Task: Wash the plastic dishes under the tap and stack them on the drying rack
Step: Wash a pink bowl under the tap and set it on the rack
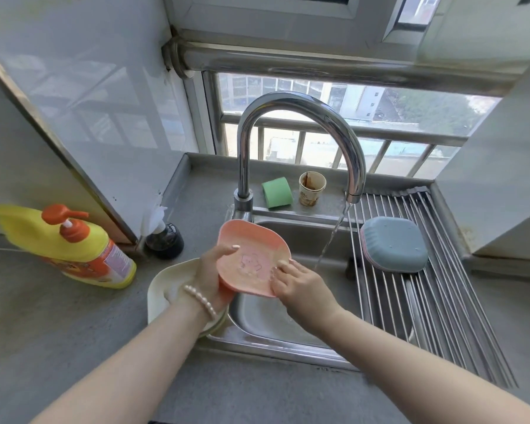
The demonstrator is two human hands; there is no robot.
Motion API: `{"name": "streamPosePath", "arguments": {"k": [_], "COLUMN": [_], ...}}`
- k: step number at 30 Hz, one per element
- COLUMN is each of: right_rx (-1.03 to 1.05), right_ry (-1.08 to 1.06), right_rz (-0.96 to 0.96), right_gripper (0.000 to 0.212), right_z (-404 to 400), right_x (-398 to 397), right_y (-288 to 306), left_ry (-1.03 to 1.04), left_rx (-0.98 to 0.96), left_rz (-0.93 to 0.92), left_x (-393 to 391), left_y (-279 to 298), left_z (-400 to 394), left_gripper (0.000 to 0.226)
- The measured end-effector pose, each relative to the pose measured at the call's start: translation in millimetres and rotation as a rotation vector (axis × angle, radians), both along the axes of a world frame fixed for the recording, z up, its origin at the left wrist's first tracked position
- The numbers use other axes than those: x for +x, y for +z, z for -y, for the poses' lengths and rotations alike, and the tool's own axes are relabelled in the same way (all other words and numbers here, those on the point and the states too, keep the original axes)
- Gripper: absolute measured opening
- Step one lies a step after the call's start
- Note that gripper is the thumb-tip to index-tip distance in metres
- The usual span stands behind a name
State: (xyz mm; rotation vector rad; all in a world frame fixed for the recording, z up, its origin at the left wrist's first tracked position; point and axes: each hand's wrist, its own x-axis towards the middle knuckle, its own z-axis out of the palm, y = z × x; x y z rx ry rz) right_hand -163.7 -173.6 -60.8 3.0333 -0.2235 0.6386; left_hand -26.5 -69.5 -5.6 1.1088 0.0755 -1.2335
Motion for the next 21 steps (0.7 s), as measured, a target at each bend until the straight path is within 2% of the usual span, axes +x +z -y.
{"name": "streamPosePath", "arguments": {"k": [3,5,7,9,10,12,14,17,19,21], "right_rx": [0.102,0.101,0.06,0.081,0.1,0.131,0.128,0.039,0.042,0.04], "right_ry": [-0.031,-0.072,-0.103,-0.105,-0.105,-0.11,-0.169,-0.291,-0.279,-0.202], "right_rz": [0.077,0.088,0.134,0.211,0.243,0.245,0.104,-0.292,-0.339,-0.28], "right_gripper": [0.026,0.02,0.017,0.021,0.024,0.022,0.023,0.068,0.077,0.065], "right_z": [-9,-20,-33,-46,-49,-45,-29,-6,-9,-12], "right_x": [3,5,8,10,10,8,1,-3,-4,-9], "right_y": [10,19,25,25,23,19,18,21,23,20], "left_ry": [0.211,0.271,0.306,0.359,0.374,0.396,0.337,0.141,0.085,0.066], "left_rx": [-0.185,-0.213,-0.159,-0.052,-0.007,0.089,0.173,0.316,0.352,0.354], "left_rz": [-0.082,-0.066,-0.006,0.065,0.1,0.222,0.374,0.489,0.495,0.515], "left_x": [-17,-26,-33,-36,-33,-22,-9,2,5,9], "left_y": [-9,-16,-18,-14,-14,-11,-5,-1,-1,2], "left_z": [-8,-10,-5,0,2,6,6,6,5,3], "left_gripper": [0.032,0.041,0.056,0.061,0.057,0.035,0.033,0.031,0.027,0.023]}}
